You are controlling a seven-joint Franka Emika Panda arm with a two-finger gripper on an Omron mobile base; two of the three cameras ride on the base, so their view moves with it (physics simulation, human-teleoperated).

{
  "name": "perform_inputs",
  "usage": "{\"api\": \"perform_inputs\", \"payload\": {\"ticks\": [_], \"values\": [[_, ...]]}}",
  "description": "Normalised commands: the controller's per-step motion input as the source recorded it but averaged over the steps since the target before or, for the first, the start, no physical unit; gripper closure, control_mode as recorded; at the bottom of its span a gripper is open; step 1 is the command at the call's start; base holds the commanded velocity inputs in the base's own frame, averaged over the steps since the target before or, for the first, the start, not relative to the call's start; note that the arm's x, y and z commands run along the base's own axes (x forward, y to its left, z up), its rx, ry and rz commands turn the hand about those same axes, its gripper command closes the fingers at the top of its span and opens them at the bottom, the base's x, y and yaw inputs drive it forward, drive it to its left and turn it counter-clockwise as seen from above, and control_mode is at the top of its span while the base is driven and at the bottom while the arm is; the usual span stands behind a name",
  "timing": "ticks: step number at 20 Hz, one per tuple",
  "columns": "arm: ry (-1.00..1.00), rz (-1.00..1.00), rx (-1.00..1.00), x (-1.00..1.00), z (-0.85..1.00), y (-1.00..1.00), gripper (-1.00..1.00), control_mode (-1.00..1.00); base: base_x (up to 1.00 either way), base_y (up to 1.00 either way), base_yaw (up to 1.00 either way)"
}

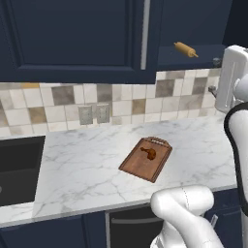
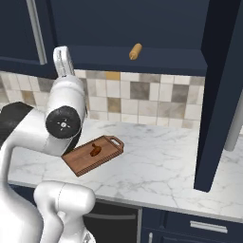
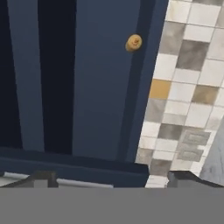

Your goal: Open the cabinet, retrieve the rolling pin, and place it next to the meat on the cutting board to prepare for tenderizing.

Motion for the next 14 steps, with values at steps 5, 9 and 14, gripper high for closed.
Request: {"api": "perform_inputs", "payload": {"ticks": [5, 9, 14], "values": [[0.03, 0.18, 0.14, 0.45, -0.09, 0.07, -1.0, -1.0, 0.0, 0.0, 0.0], [0.0, 0.2, 0.09, 0.46, -0.17, 0.15, -1.0, -1.0, 0.0, 0.0, 0.0], [0.0, 0.2, 0.07, 0.45, -0.14, 0.14, -1.0, -1.0, 0.0, 0.0, 0.0]]}}
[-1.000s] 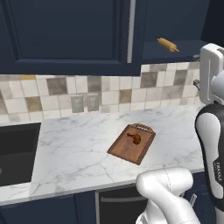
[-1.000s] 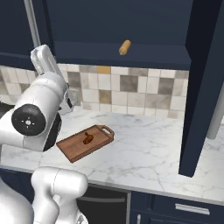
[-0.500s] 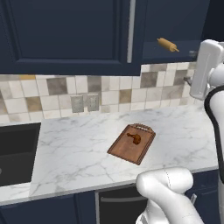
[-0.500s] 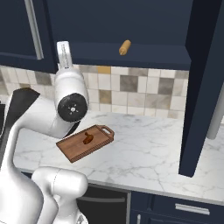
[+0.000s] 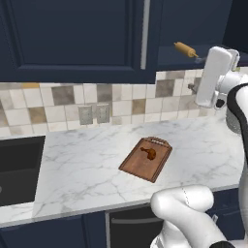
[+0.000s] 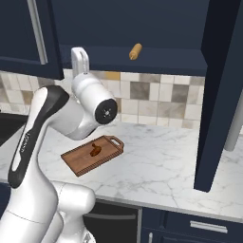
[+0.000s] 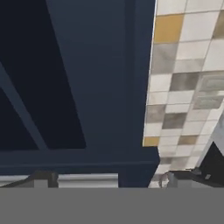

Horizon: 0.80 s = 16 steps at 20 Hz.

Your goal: Open the cabinet, retrieve the rolling pin, and place it next to the meat on the cutting board to prepare for tenderizing.

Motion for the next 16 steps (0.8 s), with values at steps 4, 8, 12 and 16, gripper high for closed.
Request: {"api": "perform_inputs", "payload": {"ticks": [4, 8, 12, 16], "values": [[0.0, 0.19, 0.07, 0.46, -0.03, 0.07, -1.0, -1.0, 0.0, 0.0, 0.0], [0.0, 0.17, 0.04, 0.46, 0.0, 0.1, -1.0, -1.0, 0.0, 0.0, 0.0], [0.0, 0.16, 0.0, 0.45, 0.0, 0.14, -1.0, -1.0, 0.0, 0.0, 0.0], [0.0, 0.15, 0.0, 0.44, 0.0, 0.13, -1.0, -1.0, 0.0, 0.0, 0.0]]}}
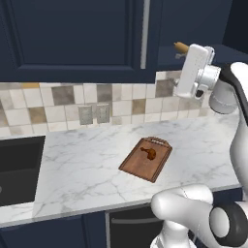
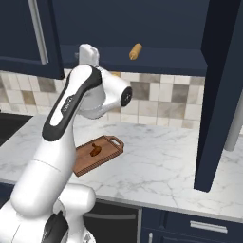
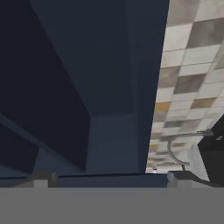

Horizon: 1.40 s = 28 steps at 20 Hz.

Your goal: Open the cabinet, retrieve the rolling pin, and place it next to the meat on the cutting board to prepare for tenderizing.

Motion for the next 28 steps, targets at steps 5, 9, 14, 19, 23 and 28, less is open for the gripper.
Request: {"api": "perform_inputs", "payload": {"ticks": [5, 9, 14, 19, 23, 28], "values": [[0.0, 0.12, 0.0, 0.34, 0.0, 0.18, -1.0, -1.0, 0.0, 0.0, 0.0], [0.0, 0.1, 0.0, 0.11, 0.0, 0.23, -1.0, -1.0, 0.0, 0.0, 0.0], [0.0, 0.09, 0.0, 0.13, 0.0, 0.24, -1.0, -1.0, 0.0, 0.0, 0.0], [0.0, 0.09, 0.0, 0.16, 0.0, 0.21, -1.0, -1.0, 0.0, 0.0, 0.0], [0.0, 0.08, 0.0, 0.1, 0.0, 0.2, -1.0, -1.0, 0.0, 0.0, 0.0], [0.0, 0.07, 0.0, 0.01, 0.0, 0.21, -1.0, -1.0, 0.0, 0.0, 0.0]]}}
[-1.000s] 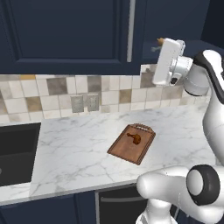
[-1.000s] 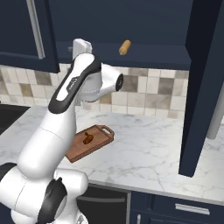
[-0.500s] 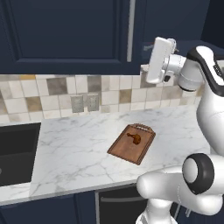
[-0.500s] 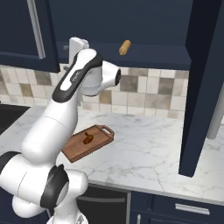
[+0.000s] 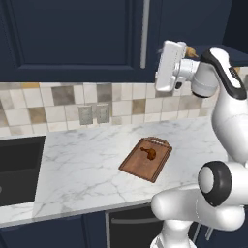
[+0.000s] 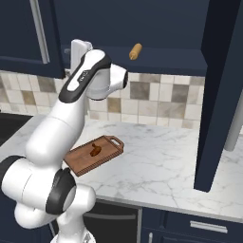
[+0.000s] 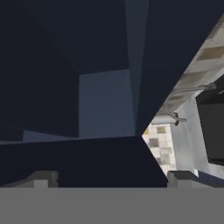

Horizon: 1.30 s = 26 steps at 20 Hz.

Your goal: Open the cabinet, retrieve the rolling pin, and place it next to the meat on the cutting board to prepare for tenderizing.

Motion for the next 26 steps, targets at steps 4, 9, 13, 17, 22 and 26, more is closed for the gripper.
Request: {"api": "perform_inputs", "payload": {"ticks": [4, 9, 13, 17, 22, 26], "values": [[0.0, 0.06, 0.0, 0.0, 0.0, 0.24, -1.0, -1.0, 0.0, 0.0, 0.0], [-0.01, 0.07, 0.0, -0.14, 0.0, 0.25, -1.0, -1.0, 0.0, 0.0, 0.0], [-0.05, 0.07, 0.0, -0.58, 0.01, 0.32, -1.0, -1.0, 0.0, 0.0, 0.0], [-0.03, 0.07, 0.0, -0.65, 0.0, 0.42, -1.0, -1.0, 0.0, 0.0, 0.0], [-0.02, 0.08, -0.02, -0.62, 0.0, 0.53, -1.0, -1.0, 0.0, 0.0, 0.0], [-0.01, 0.08, -0.04, -0.59, 0.0, 0.67, -1.0, -1.0, 0.0, 0.0, 0.0]]}}
